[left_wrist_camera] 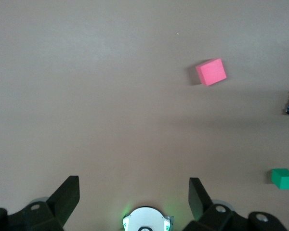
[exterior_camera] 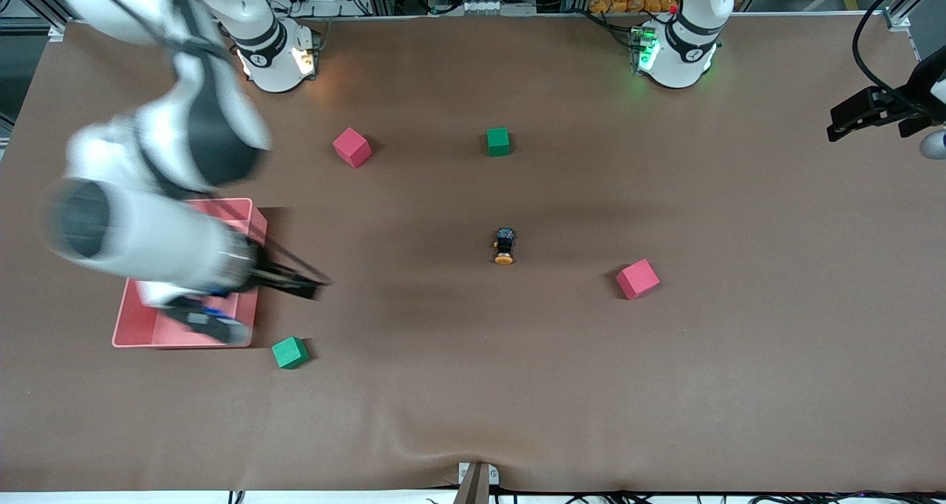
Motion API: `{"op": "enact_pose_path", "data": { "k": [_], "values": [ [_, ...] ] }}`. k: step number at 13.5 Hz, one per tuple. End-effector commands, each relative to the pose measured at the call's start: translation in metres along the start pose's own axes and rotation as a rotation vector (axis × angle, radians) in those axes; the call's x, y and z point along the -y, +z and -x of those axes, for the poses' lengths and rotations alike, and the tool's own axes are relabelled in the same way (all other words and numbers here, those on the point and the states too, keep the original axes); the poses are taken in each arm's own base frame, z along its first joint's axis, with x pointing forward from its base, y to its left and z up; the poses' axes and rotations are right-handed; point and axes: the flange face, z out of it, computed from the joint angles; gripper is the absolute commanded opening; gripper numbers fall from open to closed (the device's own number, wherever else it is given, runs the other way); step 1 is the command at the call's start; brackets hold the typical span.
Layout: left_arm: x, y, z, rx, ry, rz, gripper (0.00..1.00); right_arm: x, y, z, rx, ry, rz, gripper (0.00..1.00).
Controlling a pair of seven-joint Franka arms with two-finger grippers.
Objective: Place and upright button with both arms
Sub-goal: 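Withdraw the right gripper while the left gripper reaches the button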
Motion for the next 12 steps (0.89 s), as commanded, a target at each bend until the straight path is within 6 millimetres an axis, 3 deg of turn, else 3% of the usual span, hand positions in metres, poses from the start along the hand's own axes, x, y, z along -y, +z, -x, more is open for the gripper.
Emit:
{"op": "enact_pose_path", "data": {
  "k": [1, 3, 4, 7, 9, 12],
  "values": [
    [-0.013, 0.022, -0.021, 0.044, 0.021, 0.012, 1.0, -0.057, -0.057, 0.008, -0.015, -0.024, 0.024, 1.0],
    [-0.022, 0.033, -0.031, 0.047, 0.037, 0.015, 1.0, -0.095, -0.095, 0.015, -0.032, -0.04, 0.032, 1.0],
    [-0.025, 0.038, -0.036, 0.052, 0.041, 0.018, 1.0, -0.117, -0.127, 0.026, -0.081, -0.016, 0.026, 1.0],
    [-0.068, 0.064, -0.048, 0.09, 0.112, 0.018, 1.0, -0.166, -0.153, 0.05, -0.107, 0.02, 0.02, 1.0],
    [-0.102, 0.088, -0.057, 0.126, 0.108, 0.008, 1.0, -0.189, -0.149, 0.062, -0.116, 0.048, 0.032, 1.0],
    [-0.147, 0.125, -0.07, 0.146, 0.068, -0.012, 1.0, -0.202, -0.12, 0.076, -0.143, 0.008, 0.044, 1.0]
  ]
}}
